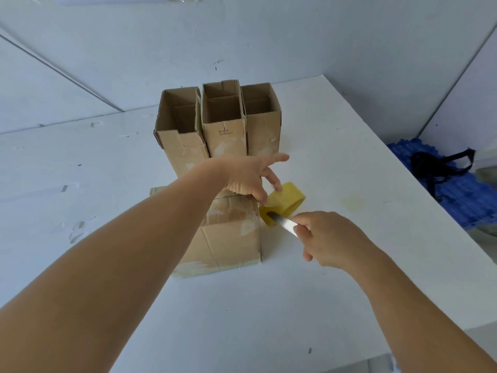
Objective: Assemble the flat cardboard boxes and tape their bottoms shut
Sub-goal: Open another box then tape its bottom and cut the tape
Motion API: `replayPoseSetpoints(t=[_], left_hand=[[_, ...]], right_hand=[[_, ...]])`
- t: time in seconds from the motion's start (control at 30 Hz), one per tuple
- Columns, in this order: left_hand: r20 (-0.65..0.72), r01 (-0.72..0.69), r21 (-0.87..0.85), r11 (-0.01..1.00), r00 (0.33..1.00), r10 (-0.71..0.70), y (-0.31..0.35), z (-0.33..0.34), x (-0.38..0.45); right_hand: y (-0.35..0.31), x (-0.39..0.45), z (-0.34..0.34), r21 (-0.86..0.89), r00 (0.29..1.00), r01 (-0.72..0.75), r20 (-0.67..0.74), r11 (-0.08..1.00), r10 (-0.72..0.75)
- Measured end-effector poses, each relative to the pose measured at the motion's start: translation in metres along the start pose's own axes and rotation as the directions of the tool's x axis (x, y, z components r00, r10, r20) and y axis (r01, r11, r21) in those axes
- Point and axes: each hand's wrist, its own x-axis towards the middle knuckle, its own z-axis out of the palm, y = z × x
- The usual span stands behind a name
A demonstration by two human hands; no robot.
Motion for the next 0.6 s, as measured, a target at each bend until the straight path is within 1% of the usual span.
replayPoseSetpoints(t=[0.03, 0.07, 0.1, 0.2, 0.33, 0.37, 0.4, 0.43, 0.47, 0.5, 0.53, 0.6], left_hand=[[-0.004, 0.001, -0.004, 1.000, 1.000, -0.001, 0.000, 0.000, 0.001], [-0.008, 0.000, 0.000, 1.000, 1.000, 0.000, -0.001, 0.000, 0.003], [-0.003, 0.000, 0.004, 1.000, 1.000, 0.000, -0.001, 0.000, 0.004], [0.005, 0.008, 0.006, 1.000, 1.000, -0.008, -0.002, -0.001, 0.006], [0.007, 0.000, 0.008, 1.000, 1.000, 0.000, -0.003, -0.001, 0.007], [0.008, -0.001, 0.009, 1.000, 1.000, 0.001, -0.003, -0.001, 0.007], [0.009, -0.001, 0.010, 1.000, 1.000, 0.000, -0.002, -0.001, 0.007], [0.010, -0.001, 0.008, 1.000, 1.000, 0.001, -0.002, -0.001, 0.006], [0.011, 0.000, 0.003, 1.000, 1.000, 0.000, -0.001, 0.000, 0.006], [0.010, 0.001, -0.001, 1.000, 1.000, -0.001, -0.001, 0.000, 0.006], [0.008, 0.003, -0.004, 1.000, 1.000, -0.003, -0.001, 0.000, 0.006], [0.001, 0.006, -0.001, 1.000, 1.000, -0.006, -0.001, 0.001, 0.005]], right_hand=[[0.009, -0.002, -0.002, 0.102, 0.999, -0.013, 0.036, 0.995, 0.010], [0.018, -0.001, -0.002, 0.169, 0.998, -0.032, 0.067, 0.985, 0.020], [0.028, 0.001, 0.000, 0.179, 0.995, -0.045, 0.091, 0.983, 0.030], [0.053, 0.009, 0.015, 0.044, 0.993, -0.045, 0.111, 0.998, 0.040], [0.074, 0.019, 0.029, 0.037, 0.987, -0.123, 0.111, 0.992, 0.118], [0.079, 0.021, 0.031, 0.040, 0.985, -0.147, 0.096, 0.988, 0.142], [0.079, 0.023, 0.032, 0.075, 0.985, -0.168, 0.048, 0.983, 0.165], [0.076, 0.025, 0.032, 0.184, 0.985, -0.167, -0.018, 0.969, 0.173], [0.069, 0.028, 0.034, 0.346, 0.981, -0.144, -0.069, 0.927, 0.179], [0.057, 0.030, 0.035, 0.521, 0.979, -0.101, -0.102, 0.847, 0.179], [0.043, 0.033, 0.037, 0.668, 0.979, -0.069, -0.097, 0.741, 0.180], [0.020, 0.042, 0.048, 0.844, 0.978, -0.015, -0.100, 0.537, 0.185]])
